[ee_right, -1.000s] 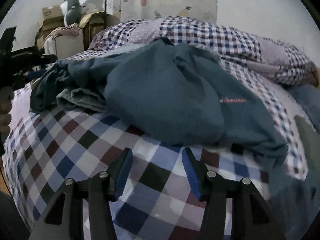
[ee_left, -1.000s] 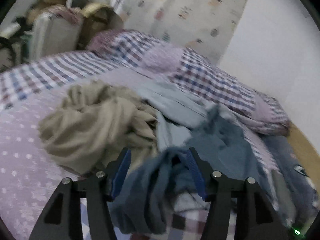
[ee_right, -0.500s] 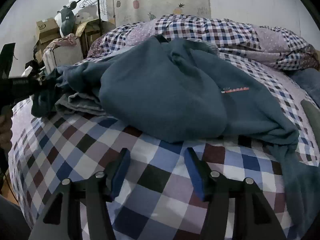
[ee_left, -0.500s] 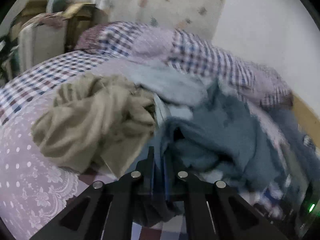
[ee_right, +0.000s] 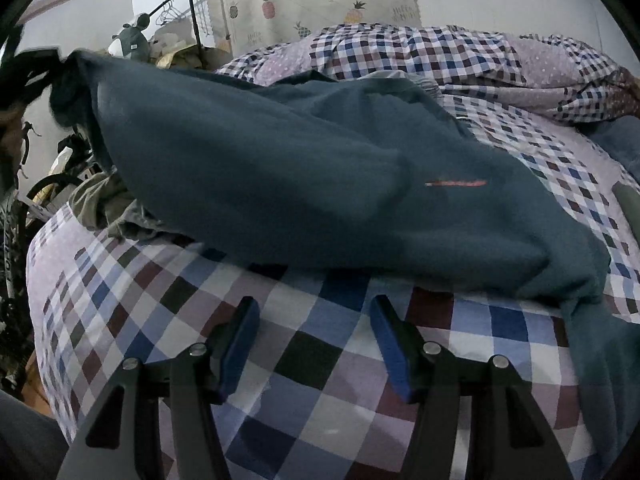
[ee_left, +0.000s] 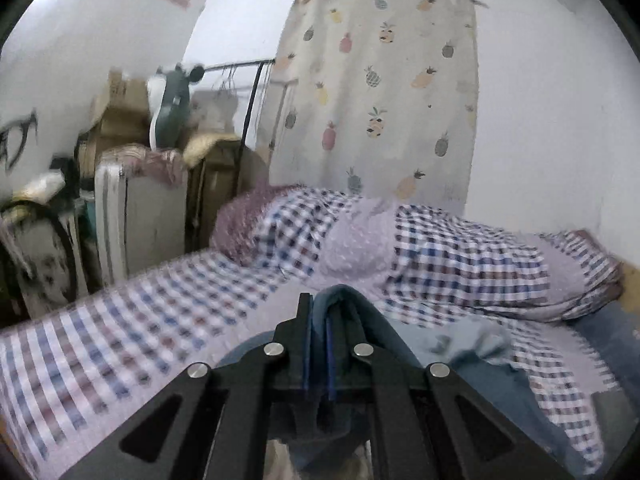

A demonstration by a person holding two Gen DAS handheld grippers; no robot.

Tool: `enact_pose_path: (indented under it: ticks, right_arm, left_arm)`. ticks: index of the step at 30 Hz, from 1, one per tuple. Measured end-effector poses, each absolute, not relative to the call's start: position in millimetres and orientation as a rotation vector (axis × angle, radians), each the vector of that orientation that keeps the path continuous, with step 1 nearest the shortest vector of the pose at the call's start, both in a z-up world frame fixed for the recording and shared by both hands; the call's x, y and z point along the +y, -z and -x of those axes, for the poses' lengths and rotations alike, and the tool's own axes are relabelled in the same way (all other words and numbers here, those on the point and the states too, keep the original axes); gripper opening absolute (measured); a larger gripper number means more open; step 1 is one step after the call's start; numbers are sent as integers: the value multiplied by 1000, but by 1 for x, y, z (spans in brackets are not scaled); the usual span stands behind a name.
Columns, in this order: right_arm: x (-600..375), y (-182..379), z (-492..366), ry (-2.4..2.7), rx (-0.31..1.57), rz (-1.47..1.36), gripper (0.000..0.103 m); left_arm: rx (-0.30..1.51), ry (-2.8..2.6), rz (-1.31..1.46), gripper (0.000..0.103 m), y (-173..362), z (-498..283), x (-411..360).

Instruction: Fold clothes

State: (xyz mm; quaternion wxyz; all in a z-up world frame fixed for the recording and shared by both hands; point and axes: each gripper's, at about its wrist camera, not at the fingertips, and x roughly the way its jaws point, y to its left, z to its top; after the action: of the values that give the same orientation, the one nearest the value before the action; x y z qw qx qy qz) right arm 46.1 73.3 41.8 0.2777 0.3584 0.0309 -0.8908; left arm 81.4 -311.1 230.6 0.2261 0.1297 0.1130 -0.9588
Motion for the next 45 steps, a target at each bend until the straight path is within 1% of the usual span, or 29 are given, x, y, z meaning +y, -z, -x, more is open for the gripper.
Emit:
enact_pose_path:
  ticks: [2,6,7,9,11,12,13,14,15,18,19,20,23,26,28,30,34,35,40,43,45]
  right_arm:
    - [74,-42,-45,2388,80,-965,62]
    - [75,-43,-44,2381,71,-969,62]
    - [76,-43,-44,2378,66,-971,62]
    - [79,-45,-42,2369,59,-974,62]
    - [80,-47,-43,2364,57,-976,62]
    - [81,-48,-43,2363,58,-976,62]
    - [81,-49,-43,2362,60,-976,62]
    - [82,-50,-44,2360,62,-978,62]
    - [83,-51,-45,2358,65,-980,62]
    - [89,-56,-53,2351,64,-991,62]
    - [92,-58,-56,2347,64,-997,62]
    - [96,-61,-60,2342,68,-1002,62]
    - [109,-78,-78,2330,108,-965,62]
    - [140,-107,-89,2363,128,-872,62]
    - [177,-124,-86,2434,62,-863,62]
    - [230,-134,-77,2557,-56,-904,63]
    - [323,-129,-54,2713,-235,-1069,64]
    - [341,-124,-47,2730,-263,-1124,64]
    - [383,-83,-12,2653,-293,-1423,64]
    - [382,-70,0,2635,-245,-1476,63]
    - [379,-63,10,2632,-174,-1521,63]
  left_arm:
    - [264,2578,-424,4,-232,-59,-321]
    - [231,2419,-605,8,-186,-42,-345]
    - [239,2391,-630,11,-174,-45,-351]
    - [254,2329,-633,22,-157,-58,-361]
    - [274,2279,-619,51,-147,-76,-370]
    - [287,2256,-612,59,-142,-86,-374]
    - [308,2242,-606,70,-139,-97,-375]
    - [328,2228,-600,77,-136,-108,-376]
    - [349,2215,-593,79,-133,-119,-377]
    - [410,2172,-535,79,-126,-152,-370]
    - [422,2147,-507,81,-124,-163,-365]
    - [434,2112,-471,86,-121,-177,-362]
    - [505,2002,-411,86,-112,-213,-359]
    - [639,2040,-419,86,-100,-232,-336]
    - [650,2122,-429,86,-99,-228,-307]
    - [666,2242,-458,86,-99,-219,-271]
    - [721,2504,-543,86,-91,-194,-201]
    - [782,2585,-576,86,-84,-186,-186]
    - [1035,2869,-840,86,-67,-138,-133]
    - [948,2948,-856,86,-71,-129,-112]
    - [954,2950,-866,86,-71,-125,-110]
